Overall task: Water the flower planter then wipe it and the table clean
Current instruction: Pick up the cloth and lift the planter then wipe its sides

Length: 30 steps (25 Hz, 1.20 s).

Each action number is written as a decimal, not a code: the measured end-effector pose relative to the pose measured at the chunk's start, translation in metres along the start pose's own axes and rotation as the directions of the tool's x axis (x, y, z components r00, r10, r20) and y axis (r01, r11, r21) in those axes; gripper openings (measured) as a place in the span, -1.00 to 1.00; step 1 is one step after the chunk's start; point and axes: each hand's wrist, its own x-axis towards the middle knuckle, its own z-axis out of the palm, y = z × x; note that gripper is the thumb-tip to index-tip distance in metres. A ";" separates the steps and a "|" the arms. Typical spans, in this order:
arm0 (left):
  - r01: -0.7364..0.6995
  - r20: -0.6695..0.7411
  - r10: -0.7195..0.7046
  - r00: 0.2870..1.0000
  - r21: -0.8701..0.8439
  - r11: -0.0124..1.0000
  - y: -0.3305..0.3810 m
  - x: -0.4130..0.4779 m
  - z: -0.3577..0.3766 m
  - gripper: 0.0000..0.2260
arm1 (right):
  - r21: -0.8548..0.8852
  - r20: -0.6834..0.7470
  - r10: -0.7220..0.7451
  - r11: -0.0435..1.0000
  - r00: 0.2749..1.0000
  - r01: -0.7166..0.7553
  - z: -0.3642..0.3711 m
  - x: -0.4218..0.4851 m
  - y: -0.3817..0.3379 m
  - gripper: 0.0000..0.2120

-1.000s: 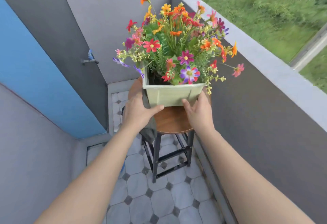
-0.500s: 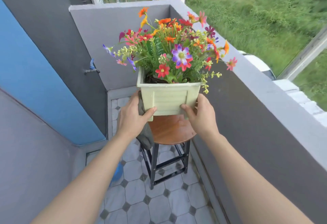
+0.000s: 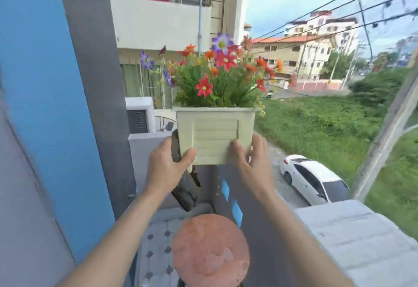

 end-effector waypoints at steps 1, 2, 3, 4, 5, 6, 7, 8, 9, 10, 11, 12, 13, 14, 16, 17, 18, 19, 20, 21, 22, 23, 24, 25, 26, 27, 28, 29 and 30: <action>-0.024 -0.019 0.024 1.000 -0.022 0.999 0.015 0.009 -0.011 -0.69 | 0.018 -0.032 -0.026 0.999 0.999 0.027 -0.004 0.006 -0.020 -0.47; -0.041 -0.033 0.040 0.999 -0.031 0.999 0.027 0.013 -0.020 -0.73 | 0.027 -0.057 -0.051 0.998 0.997 0.053 -0.009 0.008 -0.038 -0.41; -0.057 -0.052 0.055 0.997 -0.040 0.998 0.038 0.017 -0.029 -0.75 | 0.035 -0.082 -0.075 0.996 0.994 0.078 -0.013 0.010 -0.054 -0.39; -0.068 -0.069 0.065 0.996 -0.053 0.996 0.047 0.018 -0.036 -0.74 | 0.030 -0.104 -0.097 0.994 0.990 0.101 -0.017 0.011 -0.068 -0.41; -0.084 -0.079 0.078 0.994 -0.072 0.994 0.056 0.019 -0.042 -0.69 | 0.012 -0.124 -0.113 0.993 0.986 0.116 -0.022 0.011 -0.081 -0.45; -0.105 -0.087 0.098 0.991 -0.081 0.991 0.065 0.020 -0.049 -0.63 | -0.013 -0.142 -0.118 0.993 0.983 0.117 -0.027 0.011 -0.094 -0.50; -0.115 -0.084 0.108 0.991 -0.080 0.990 0.072 0.020 -0.055 -0.61 | -0.030 -0.159 -0.106 0.994 0.982 0.103 -0.031 0.010 -0.103 -0.53; -0.126 -0.080 0.120 0.990 -0.077 0.989 0.078 0.020 -0.060 -0.65 | -0.039 -0.174 -0.087 0.996 0.981 0.081 -0.035 0.008 -0.110 -0.54; -0.145 -0.078 0.140 0.987 -0.069 0.987 0.085 0.018 -0.066 -0.72 | -0.035 -0.185 -0.069 0.997 0.980 0.063 -0.039 0.004 -0.116 -0.55; -0.155 -0.072 0.151 0.986 -0.058 0.986 0.089 0.015 -0.072 -0.75 | -0.022 -0.191 -0.053 0.999 0.980 0.050 -0.042 -0.001 -0.119 -0.55; -0.158 -0.056 0.155 0.986 -0.046 0.986 0.092 0.011 -0.077 -0.72 | -0.009 -0.191 -0.040 0.999 0.981 0.039 -0.044 -0.007 -0.120 -0.55; -0.157 -0.042 0.156 0.987 -0.024 0.987 0.092 0.006 -0.080 -0.66 | 0.004 -0.184 -0.025 1.000 0.983 0.027 -0.046 -0.013 -0.119 -0.54; -0.151 -0.027 0.151 0.988 0.010 0.988 0.092 0.000 -0.081 -0.61 | 0.020 -0.173 -0.009 1.000 0.985 0.013 -0.047 -0.019 -0.117 -0.54; -0.142 -0.019 0.143 0.990 0.031 0.989 0.093 -0.007 -0.081 -0.63 | 0.040 -0.163 0.007 0.999 0.987 -0.001 -0.047 -0.025 -0.113 -0.56; -0.120 -0.031 0.121 0.992 0.034 0.992 0.094 -0.019 -0.079 -0.74 | 0.074 -0.149 0.036 0.997 0.988 -0.025 -0.048 -0.032 -0.107 -0.58; -0.118 -0.043 0.119 0.992 0.035 0.992 0.095 -0.024 -0.077 -0.74 | 0.078 -0.146 0.041 0.996 0.988 -0.030 -0.049 -0.034 -0.106 -0.56; -0.124 -0.052 0.125 0.991 0.034 0.992 0.096 -0.028 -0.076 -0.72 | 0.077 -0.145 0.040 0.997 0.989 -0.029 -0.050 -0.035 -0.106 -0.53; -0.134 -0.057 0.136 0.989 0.032 0.990 0.096 -0.031 -0.075 -0.72 | 0.074 -0.147 0.034 0.997 0.989 -0.024 -0.051 -0.034 -0.107 -0.50; -0.141 -0.061 0.143 0.988 0.025 0.990 0.097 -0.032 -0.075 -0.74 | 0.075 -0.150 0.028 0.997 0.988 -0.017 -0.052 -0.033 -0.108 -0.49; -0.136 -0.067 0.137 0.988 0.017 0.991 0.098 -0.031 -0.076 -0.74 | 0.085 -0.157 0.024 0.996 0.987 -0.011 -0.053 -0.031 -0.109 -0.50; -0.127 -0.068 0.128 0.989 0.006 0.992 0.098 -0.029 -0.077 -0.74 | 0.099 -0.169 0.021 0.995 0.985 -0.004 -0.054 -0.030 -0.110 -0.51; -0.121 -0.064 0.120 0.991 -0.008 0.993 0.098 -0.027 -0.076 -0.77 | 0.112 -0.184 0.017 0.994 0.983 0.003 -0.055 -0.028 -0.110 -0.53; -0.110 -0.057 0.108 0.992 -0.017 0.994 0.098 -0.025 -0.075 -0.79 | 0.117 -0.195 0.008 0.993 0.981 0.015 -0.057 -0.027 -0.110 -0.54; -0.100 -0.054 0.098 0.994 -0.022 0.995 0.098 -0.023 -0.074 -0.76 | 0.113 -0.196 -0.005 0.993 0.981 0.028 -0.058 -0.025 -0.111 -0.54; -0.096 -0.060 0.094 0.994 -0.021 0.995 0.099 -0.022 -0.074 -0.73 | 0.104 -0.183 -0.023 0.994 0.983 0.043 -0.060 -0.024 -0.112 -0.53; -0.104 -0.072 0.102 0.992 -0.015 0.995 0.098 -0.020 -0.074 -0.71 | 0.097 -0.169 -0.038 0.994 0.985 0.055 -0.061 -0.023 -0.115 -0.52; -0.121 -0.083 0.120 0.989 -0.008 0.993 0.100 -0.018 -0.074 -0.70 | 0.102 -0.161 -0.047 0.993 0.986 0.064 -0.063 -0.021 -0.117 -0.52; -0.131 -0.084 0.130 0.988 -0.008 0.991 0.104 -0.016 -0.075 -0.67 | 0.119 -0.165 -0.052 0.990 0.985 0.073 -0.064 -0.018 -0.118 -0.55; -0.119 -0.065 0.117 0.991 -0.022 0.993 0.105 -0.012 -0.074 -0.63 | 0.141 -0.178 -0.054 0.987 0.982 0.080 -0.065 -0.016 -0.119 -0.59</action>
